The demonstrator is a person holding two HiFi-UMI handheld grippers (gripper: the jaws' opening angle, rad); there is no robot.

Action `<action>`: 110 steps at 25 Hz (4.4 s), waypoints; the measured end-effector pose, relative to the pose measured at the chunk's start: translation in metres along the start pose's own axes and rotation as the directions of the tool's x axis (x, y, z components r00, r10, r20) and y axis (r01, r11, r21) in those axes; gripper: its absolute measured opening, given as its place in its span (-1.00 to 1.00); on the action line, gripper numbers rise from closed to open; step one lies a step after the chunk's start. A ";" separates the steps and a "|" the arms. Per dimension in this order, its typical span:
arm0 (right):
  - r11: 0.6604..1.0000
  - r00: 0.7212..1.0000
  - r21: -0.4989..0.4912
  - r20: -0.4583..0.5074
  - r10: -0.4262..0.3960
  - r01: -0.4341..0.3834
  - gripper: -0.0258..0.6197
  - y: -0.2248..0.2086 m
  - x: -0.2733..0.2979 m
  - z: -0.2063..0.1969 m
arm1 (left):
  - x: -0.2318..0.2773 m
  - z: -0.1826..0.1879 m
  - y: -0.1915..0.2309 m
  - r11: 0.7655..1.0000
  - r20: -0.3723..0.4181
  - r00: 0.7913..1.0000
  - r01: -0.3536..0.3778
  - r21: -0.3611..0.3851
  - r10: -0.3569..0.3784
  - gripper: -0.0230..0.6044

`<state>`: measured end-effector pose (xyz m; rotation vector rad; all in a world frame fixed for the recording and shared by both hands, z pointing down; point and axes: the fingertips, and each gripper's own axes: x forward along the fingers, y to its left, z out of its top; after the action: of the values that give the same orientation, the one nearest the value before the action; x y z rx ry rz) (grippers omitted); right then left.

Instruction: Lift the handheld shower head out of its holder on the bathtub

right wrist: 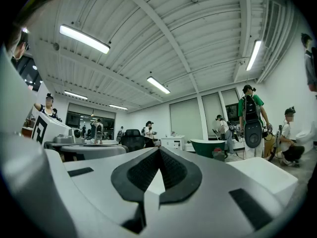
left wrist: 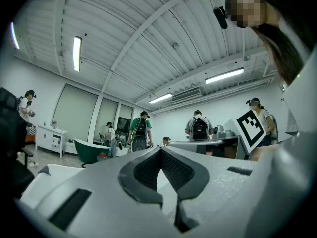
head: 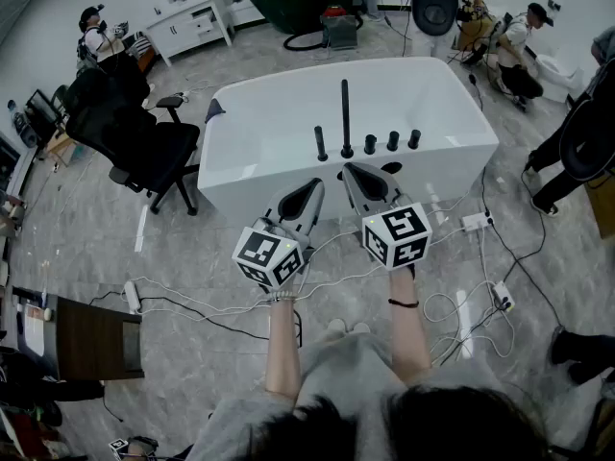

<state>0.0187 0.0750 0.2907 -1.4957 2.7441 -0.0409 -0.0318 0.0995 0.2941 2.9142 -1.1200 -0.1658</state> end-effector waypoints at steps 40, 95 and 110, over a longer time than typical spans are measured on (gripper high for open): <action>0.994 0.990 -0.009 -0.088 0.111 -0.112 -0.92 -0.055 0.093 -0.041 | 0.064 -0.048 0.083 0.996 -0.067 0.995 -0.075 -0.047 0.071 -0.91; 0.992 0.936 0.117 -0.341 0.083 -0.046 -0.92 -0.149 0.286 -0.211 | 0.150 -0.213 0.263 0.957 -0.284 0.958 -0.109 -0.270 0.029 -0.91; 0.985 0.857 0.146 -0.493 0.150 -0.089 -0.67 -0.181 0.333 -0.322 | 0.186 -0.288 0.301 0.913 -0.352 0.934 -0.196 -0.359 0.061 -0.91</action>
<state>-0.0183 -0.2975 0.6174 -1.4440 3.1458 -0.6760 -0.0651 -0.2555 0.5792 2.3918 -1.0730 0.0979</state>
